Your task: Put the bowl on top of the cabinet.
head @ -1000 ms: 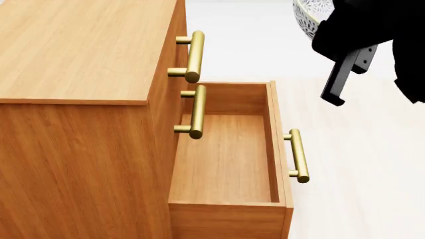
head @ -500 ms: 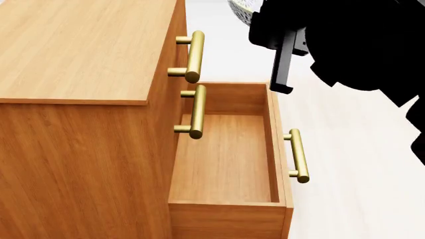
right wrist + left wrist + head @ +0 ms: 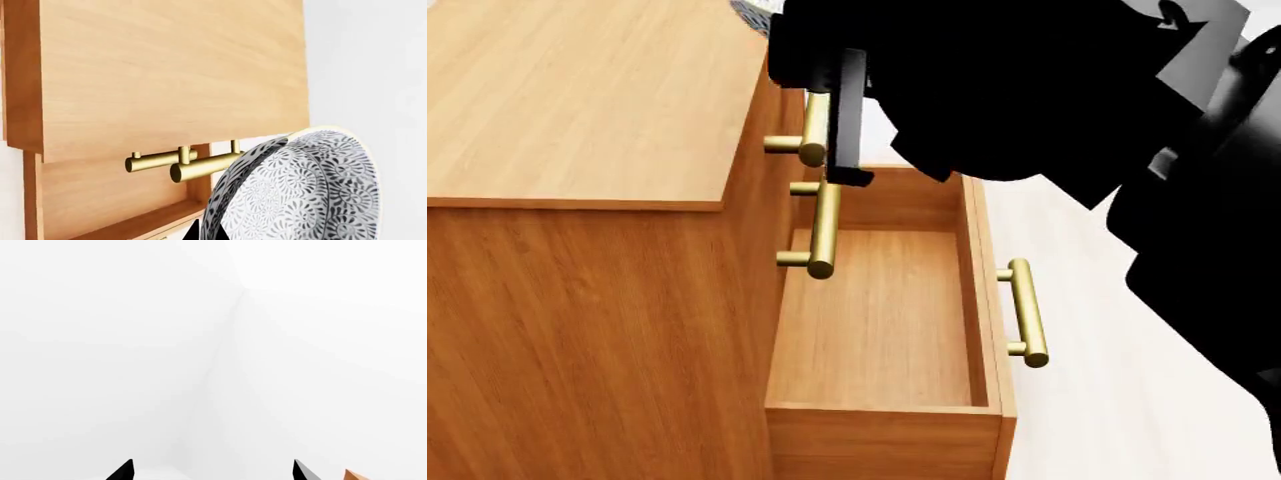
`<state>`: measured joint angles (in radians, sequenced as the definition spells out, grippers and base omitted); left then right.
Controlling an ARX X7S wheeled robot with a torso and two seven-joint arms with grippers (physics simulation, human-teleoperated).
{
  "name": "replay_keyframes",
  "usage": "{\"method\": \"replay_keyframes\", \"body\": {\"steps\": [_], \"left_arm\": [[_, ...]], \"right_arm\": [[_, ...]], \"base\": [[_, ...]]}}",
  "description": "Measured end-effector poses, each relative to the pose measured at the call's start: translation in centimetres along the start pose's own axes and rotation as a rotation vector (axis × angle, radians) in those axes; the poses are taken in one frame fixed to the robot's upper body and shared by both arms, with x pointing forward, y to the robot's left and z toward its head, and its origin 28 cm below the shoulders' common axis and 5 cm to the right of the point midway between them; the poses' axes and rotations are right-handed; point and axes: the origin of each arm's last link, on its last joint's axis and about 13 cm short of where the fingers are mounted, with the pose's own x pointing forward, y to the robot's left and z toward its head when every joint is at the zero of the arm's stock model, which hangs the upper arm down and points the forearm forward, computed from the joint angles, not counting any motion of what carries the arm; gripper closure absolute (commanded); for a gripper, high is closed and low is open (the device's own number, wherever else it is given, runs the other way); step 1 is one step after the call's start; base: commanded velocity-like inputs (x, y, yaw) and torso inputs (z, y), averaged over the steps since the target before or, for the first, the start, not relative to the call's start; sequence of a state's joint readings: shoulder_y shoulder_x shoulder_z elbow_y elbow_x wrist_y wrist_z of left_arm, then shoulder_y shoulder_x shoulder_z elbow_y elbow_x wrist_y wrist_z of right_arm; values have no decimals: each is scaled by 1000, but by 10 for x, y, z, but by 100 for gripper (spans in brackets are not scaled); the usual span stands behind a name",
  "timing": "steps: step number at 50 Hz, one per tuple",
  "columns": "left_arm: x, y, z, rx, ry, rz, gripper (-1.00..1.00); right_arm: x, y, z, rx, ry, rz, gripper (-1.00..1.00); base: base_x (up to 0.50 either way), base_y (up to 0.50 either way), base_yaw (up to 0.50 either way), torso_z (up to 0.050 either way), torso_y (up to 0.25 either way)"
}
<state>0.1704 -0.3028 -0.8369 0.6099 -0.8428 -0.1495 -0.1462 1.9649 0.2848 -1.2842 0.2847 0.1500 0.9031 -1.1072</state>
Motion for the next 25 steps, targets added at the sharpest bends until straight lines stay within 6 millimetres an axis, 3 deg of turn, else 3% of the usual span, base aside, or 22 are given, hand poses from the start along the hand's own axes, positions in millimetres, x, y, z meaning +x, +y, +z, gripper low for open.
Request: {"method": "replay_keyframes", "body": {"steps": [25], "left_arm": [[0,2,0,-4,-3,9,-100]], "right_arm": [[9,6,41,-75,-149,-24,100]], "base": [[0,0,0,0,0]]}}
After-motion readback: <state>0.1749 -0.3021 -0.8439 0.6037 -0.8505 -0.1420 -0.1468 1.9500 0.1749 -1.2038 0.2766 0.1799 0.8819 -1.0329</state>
